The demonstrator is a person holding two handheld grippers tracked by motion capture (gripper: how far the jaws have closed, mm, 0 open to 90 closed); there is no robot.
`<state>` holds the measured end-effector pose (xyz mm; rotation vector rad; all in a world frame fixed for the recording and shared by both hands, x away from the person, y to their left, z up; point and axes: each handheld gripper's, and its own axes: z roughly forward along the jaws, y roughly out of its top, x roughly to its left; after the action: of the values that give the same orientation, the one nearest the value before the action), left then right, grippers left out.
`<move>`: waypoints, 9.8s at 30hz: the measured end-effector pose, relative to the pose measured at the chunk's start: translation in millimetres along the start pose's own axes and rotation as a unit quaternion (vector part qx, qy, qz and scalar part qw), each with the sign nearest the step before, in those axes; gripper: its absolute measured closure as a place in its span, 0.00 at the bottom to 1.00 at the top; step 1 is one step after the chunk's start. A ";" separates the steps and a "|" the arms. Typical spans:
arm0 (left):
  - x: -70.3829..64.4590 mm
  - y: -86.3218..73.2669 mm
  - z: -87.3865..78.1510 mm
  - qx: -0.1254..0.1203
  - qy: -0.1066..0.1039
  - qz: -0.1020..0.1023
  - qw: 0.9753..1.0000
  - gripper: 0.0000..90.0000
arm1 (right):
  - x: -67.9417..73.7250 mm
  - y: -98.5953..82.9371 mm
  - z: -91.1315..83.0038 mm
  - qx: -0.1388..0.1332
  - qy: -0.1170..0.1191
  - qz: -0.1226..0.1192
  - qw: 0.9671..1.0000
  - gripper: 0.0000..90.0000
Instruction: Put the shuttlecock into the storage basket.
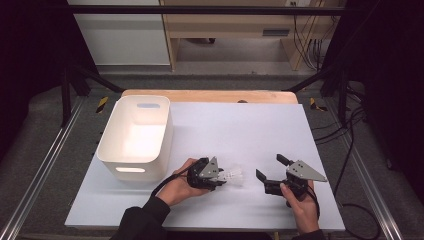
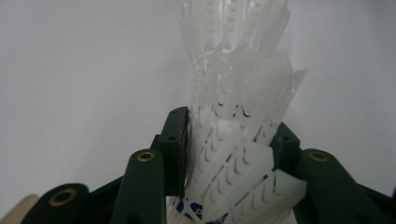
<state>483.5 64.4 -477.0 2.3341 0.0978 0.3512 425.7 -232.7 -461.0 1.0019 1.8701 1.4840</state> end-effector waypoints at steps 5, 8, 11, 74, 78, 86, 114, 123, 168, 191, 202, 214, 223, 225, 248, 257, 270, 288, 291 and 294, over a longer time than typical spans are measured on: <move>-2.2 0.9 0.6 0.003 0.007 0.004 1.000 0.70 | 0.3 0.1 -0.3 0.001 0.000 0.002 1.000 0.07; -3.3 1.7 0.4 0.001 0.011 0.000 1.000 0.71 | 0.0 0.1 -0.1 0.000 0.000 0.001 1.000 0.07; -3.1 3.9 -2.5 -0.012 0.015 -0.013 1.000 0.71 | 0.2 0.3 -0.7 0.001 -0.001 0.002 1.000 0.07; 96.6 64.5 -212.5 -0.226 0.192 -0.137 0.945 0.71 | 1.3 -0.1 -3.5 -0.016 -0.009 -0.017 1.000 0.06; 109.9 54.9 -222.5 -0.229 0.209 -0.153 0.938 0.71 | 0.1 -0.6 -3.6 -0.020 -0.008 -0.019 1.000 0.05; 124.7 38.1 -230.3 -0.230 0.230 -0.168 0.931 0.71 | -0.2 -1.4 -4.1 -0.025 -0.010 -0.025 0.999 0.05; 168.6 -30.7 -207.8 -0.237 0.271 -0.243 0.901 0.71 | 1.8 -2.7 -8.0 -0.038 -0.021 -0.041 0.998 0.04; 172.1 -32.8 -200.3 -0.240 0.268 -0.250 0.899 0.71 | 2.0 -2.6 -8.7 -0.041 -0.021 -0.042 0.998 0.04; 179.3 -52.4 -180.8 -0.265 0.245 -0.279 0.890 0.70 | 1.5 -5.9 -19.7 -0.040 -0.013 -0.047 0.998 0.04; 178.6 -64.8 -180.3 -0.270 0.242 -0.299 0.883 0.70 | 1.5 -9.0 -17.5 -0.045 -0.001 -0.034 0.998 0.04; 177.4 -67.8 -176.8 -0.250 0.242 -0.297 0.889 0.70 | 1.8 -9.7 -16.8 -0.042 -0.001 -0.033 0.999 0.04; 176.2 -71.2 -171.3 -0.227 0.244 -0.283 0.899 0.70 | 0.5 -9.8 -17.2 -0.041 -0.005 -0.034 0.999 0.04; 175.0 -77.8 -170.6 -0.217 0.249 -0.290 0.898 0.70 | 1.0 -10.1 -16.8 -0.039 -0.004 -0.033 0.999 0.04; 174.6 -78.6 -170.7 -0.215 0.249 -0.292 0.898 0.70 | 1.0 -10.3 -16.6 -0.038 -0.004 -0.033 0.999 0.04; 172.3 -87.3 -164.1 -0.166 0.242 -0.291 0.910 0.70 | 2.0 -12.1 -14.1 -0.030 -0.002 -0.037 0.999 0.04; 172.2 -89.0 -160.5 -0.151 0.234 -0.296 0.914 0.69 | 2.1 -12.6 -13.4 -0.028 -0.001 -0.038 0.999 0.04; 173.1 -92.4 -157.7 -0.137 0.228 -0.310 0.913 0.68 | 1.8 -13.4 -12.7 -0.024 -0.001 -0.038 0.999 0.04; 172.8 -94.0 -154.5 -0.132 0.219 -0.308 0.916 0.66 | 2.2 -13.9 -11.8 -0.021 0.002 -0.040 0.999 0.04; 172.6 -94.2 -154.0 -0.129 0.218 -0.308 0.917 0.66 | 2.1 -14.0 -11.7 -0.021 0.001 -0.040 0.999 0.04; 172.6 -94.0 -153.9 -0.130 0.217 -0.308 0.917 0.66 | 2.1 -14.0 -11.6 -0.020 0.001 -0.040 0.999 0.04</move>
<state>609.1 266.4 -401.2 1.8053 0.9223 0.5142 412.3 -239.1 -471.7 0.8961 1.8522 1.4718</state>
